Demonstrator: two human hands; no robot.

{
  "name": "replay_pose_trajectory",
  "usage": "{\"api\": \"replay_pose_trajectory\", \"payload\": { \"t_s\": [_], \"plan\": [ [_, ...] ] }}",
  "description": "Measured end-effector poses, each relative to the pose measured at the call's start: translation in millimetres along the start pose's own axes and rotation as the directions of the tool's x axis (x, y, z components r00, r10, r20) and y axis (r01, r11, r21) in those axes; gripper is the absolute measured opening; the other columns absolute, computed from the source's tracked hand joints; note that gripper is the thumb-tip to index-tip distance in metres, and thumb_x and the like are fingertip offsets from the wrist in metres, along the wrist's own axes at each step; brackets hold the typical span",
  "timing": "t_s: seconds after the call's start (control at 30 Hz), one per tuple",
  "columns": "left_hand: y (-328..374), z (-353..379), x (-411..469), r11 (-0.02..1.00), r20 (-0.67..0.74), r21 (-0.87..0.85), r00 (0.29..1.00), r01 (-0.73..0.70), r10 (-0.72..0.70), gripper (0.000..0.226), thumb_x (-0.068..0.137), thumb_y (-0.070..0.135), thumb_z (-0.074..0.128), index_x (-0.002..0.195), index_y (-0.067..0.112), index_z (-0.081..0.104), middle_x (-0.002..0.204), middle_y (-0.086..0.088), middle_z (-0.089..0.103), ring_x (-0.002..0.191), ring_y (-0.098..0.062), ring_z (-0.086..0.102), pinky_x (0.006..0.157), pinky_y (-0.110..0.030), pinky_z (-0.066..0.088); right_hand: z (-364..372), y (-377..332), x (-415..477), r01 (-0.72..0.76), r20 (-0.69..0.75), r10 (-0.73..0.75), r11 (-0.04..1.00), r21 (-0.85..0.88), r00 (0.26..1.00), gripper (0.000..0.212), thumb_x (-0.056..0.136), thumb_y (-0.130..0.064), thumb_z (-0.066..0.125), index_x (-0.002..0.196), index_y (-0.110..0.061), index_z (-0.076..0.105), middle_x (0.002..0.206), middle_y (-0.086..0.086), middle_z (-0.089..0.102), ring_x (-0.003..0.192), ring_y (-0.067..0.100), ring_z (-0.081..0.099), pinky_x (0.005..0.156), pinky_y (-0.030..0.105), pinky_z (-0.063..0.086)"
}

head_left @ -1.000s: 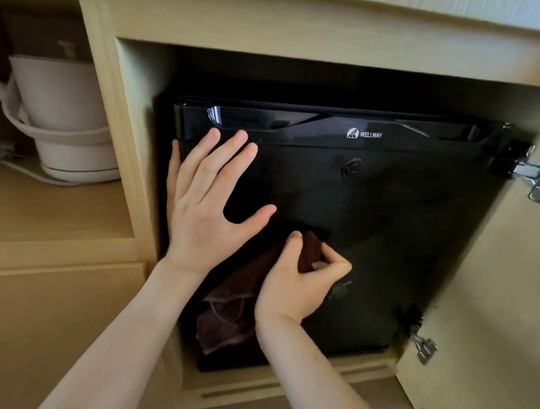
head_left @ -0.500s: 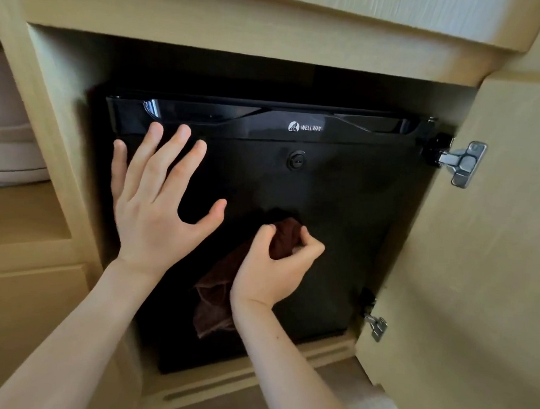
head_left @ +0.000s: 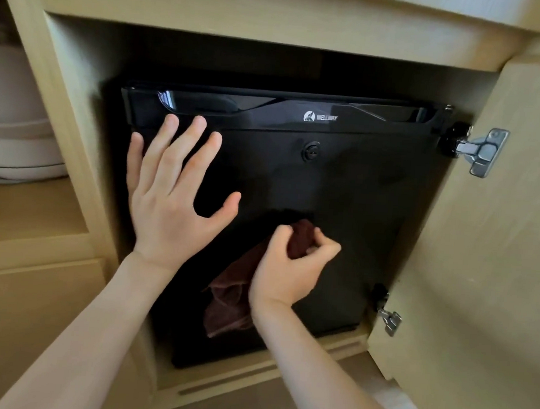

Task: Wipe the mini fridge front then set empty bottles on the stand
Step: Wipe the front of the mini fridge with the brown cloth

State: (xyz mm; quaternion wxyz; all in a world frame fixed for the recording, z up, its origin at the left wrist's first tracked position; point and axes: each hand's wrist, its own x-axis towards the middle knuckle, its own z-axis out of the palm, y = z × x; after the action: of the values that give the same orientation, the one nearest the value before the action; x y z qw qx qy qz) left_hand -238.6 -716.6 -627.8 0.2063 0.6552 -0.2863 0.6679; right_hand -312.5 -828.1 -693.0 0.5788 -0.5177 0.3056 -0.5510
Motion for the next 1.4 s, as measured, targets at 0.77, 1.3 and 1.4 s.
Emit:
{"api": "replay_pose_trajectory", "payload": {
  "t_s": [0.77,1.3,1.4],
  "plan": [
    [-1.6,-0.8,-0.7,1.000,0.019,-0.012,1.000,-0.005,0.005,0.061,0.085,0.042,0.072,0.137,0.015,0.057,0.144,-0.006,0.051,0.143,-0.026,0.038,0.123,-0.046,0.014,-3.1,-33.0,78.4,-0.013,-0.142,0.025,0.996,0.085,0.990,0.029,0.078,-0.038,0.072,0.098,-0.026,0.054,0.086,-0.012,0.055,0.072,-0.003,0.057,0.060,0.010,0.038],
    [0.4,-3.2,-0.1,1.000,0.035,-0.025,0.999,0.008,-0.007,0.060,0.086,0.041,0.072,0.137,0.011,0.058,0.143,-0.010,0.052,0.146,-0.023,0.033,0.123,-0.050,0.016,-15.3,-34.9,101.4,-0.082,-0.161,0.098,0.991,0.104,0.982,0.022,0.086,-0.038,0.070,0.098,-0.030,0.053,0.089,-0.015,0.059,0.076,-0.001,0.061,0.060,0.016,0.039],
    [0.9,-4.7,-0.4,1.000,0.046,-0.017,0.999,0.001,-0.001,0.060,0.086,0.040,0.072,0.136,0.011,0.058,0.143,-0.012,0.053,0.143,-0.028,0.037,0.122,-0.052,0.018,-26.6,-33.1,119.2,-0.094,-0.230,0.115,0.991,0.100,0.966,0.024,0.090,-0.038,0.066,0.102,-0.021,0.054,0.093,-0.010,0.062,0.083,0.009,0.062,0.061,0.021,0.042]
  ]
}}
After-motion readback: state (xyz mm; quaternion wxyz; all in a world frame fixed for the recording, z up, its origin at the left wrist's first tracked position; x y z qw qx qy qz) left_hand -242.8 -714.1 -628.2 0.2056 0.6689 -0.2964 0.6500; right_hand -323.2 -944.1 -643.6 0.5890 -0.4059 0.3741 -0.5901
